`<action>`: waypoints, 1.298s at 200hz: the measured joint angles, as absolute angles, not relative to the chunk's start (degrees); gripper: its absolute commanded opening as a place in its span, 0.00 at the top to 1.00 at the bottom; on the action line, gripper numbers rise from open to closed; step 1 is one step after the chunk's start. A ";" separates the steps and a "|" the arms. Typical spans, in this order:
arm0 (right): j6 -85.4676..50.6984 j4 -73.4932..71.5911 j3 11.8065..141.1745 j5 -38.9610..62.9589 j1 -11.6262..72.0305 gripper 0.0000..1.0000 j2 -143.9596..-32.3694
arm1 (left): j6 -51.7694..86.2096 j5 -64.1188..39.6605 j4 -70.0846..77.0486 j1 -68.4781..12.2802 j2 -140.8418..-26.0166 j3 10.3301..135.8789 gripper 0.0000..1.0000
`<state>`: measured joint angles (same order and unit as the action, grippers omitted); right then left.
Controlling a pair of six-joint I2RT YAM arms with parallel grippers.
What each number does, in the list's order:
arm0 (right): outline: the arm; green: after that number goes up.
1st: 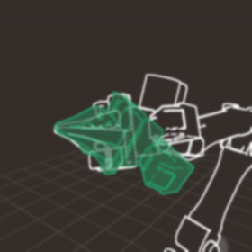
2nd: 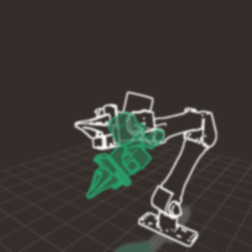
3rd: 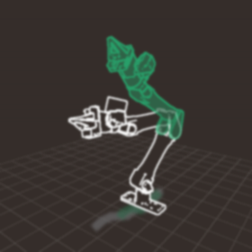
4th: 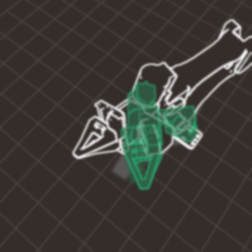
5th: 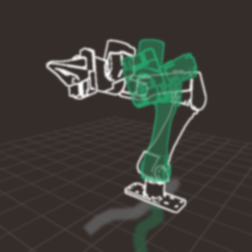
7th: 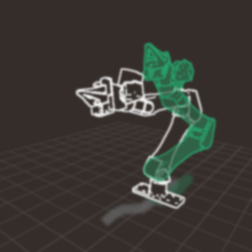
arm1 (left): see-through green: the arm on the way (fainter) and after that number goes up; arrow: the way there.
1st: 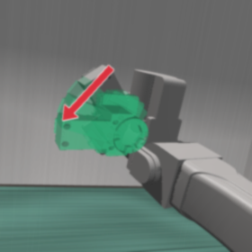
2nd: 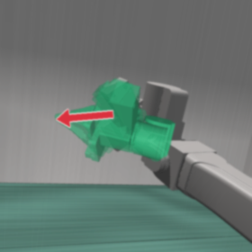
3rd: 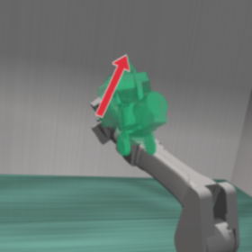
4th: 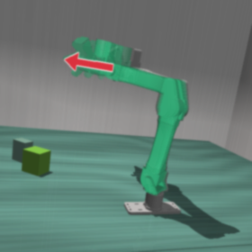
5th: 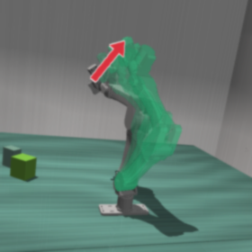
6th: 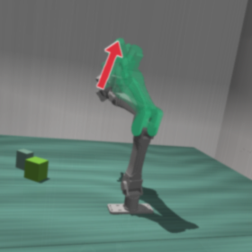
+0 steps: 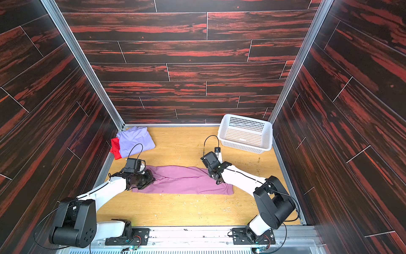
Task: Fold and stack t-shirts
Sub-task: Smooth out the T-shirt at the center of the board.
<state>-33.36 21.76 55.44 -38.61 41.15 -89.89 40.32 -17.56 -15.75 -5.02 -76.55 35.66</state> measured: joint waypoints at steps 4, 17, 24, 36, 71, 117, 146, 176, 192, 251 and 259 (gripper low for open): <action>-33.36 21.78 55.44 -38.61 41.15 0.46 -89.89 | 40.32 -17.58 -15.75 -5.02 -76.71 35.83 1.00; -33.36 21.76 55.44 -38.61 41.15 0.46 -89.89 | 40.32 -17.56 -15.55 -5.06 -77.01 36.36 1.00; -33.36 21.78 55.44 -38.61 41.15 0.46 -89.89 | 40.32 -17.58 -15.44 -5.08 -77.23 36.69 1.00; -33.36 21.76 55.44 -38.61 41.15 0.46 -89.89 | 40.32 -17.58 -15.11 -5.17 -77.84 37.43 1.00; -33.36 21.76 55.44 -38.63 41.15 0.47 -89.89 | 40.29 -17.56 -13.58 -5.87 -80.84 40.16 1.00; -33.28 21.69 55.44 -38.68 41.15 0.47 -89.91 | 40.27 -17.58 -11.49 -8.03 -85.58 43.09 1.00; -32.95 21.39 55.61 -38.79 41.15 0.47 -90.56 | 40.27 -17.58 -9.69 -10.00 -88.66 44.42 1.00; -32.60 21.12 55.70 -38.81 41.15 0.48 -91.94 | 39.99 -17.58 -7.53 -12.27 -91.74 46.59 1.00; -32.38 21.10 55.77 -38.81 41.15 0.48 -92.27 | 39.64 -17.61 -6.33 -13.02 -92.90 47.86 1.00; -32.01 20.73 56.40 -38.74 41.15 0.47 -92.68 | 38.22 -17.58 -3.68 -13.41 -95.29 49.65 0.00; -31.92 20.64 56.51 -38.72 41.15 0.47 -92.71 | 38.09 -17.47 -3.42 -13.41 -95.59 49.63 0.00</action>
<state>-31.92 20.64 56.51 -38.72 41.15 -92.71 38.09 -17.47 -3.42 -13.41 -95.59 49.63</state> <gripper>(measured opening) 0.525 0.485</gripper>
